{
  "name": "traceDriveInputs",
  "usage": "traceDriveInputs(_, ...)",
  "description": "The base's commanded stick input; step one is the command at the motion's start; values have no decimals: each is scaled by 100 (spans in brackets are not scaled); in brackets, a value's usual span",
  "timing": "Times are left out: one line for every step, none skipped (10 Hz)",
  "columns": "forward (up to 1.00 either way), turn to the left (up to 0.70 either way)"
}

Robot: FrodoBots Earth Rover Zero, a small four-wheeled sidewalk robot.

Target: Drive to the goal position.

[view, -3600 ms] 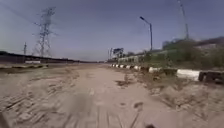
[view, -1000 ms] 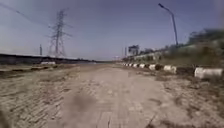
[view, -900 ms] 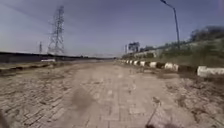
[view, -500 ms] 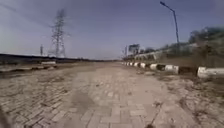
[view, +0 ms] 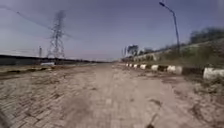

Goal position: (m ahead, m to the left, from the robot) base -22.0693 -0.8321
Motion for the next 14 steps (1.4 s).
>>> traceDriveInputs(100,0)
traceDriveInputs(100,0)
traceDriveInputs(100,0)
traceDriveInputs(100,0)
traceDriveInputs(100,0)
traceDriveInputs(100,0)
traceDriveInputs(100,0)
traceDriveInputs(100,0)
traceDriveInputs(100,0)
traceDriveInputs(100,0)
traceDriveInputs(100,0)
traceDriveInputs(100,0)
traceDriveInputs(95,0)
traceDriveInputs(85,0)
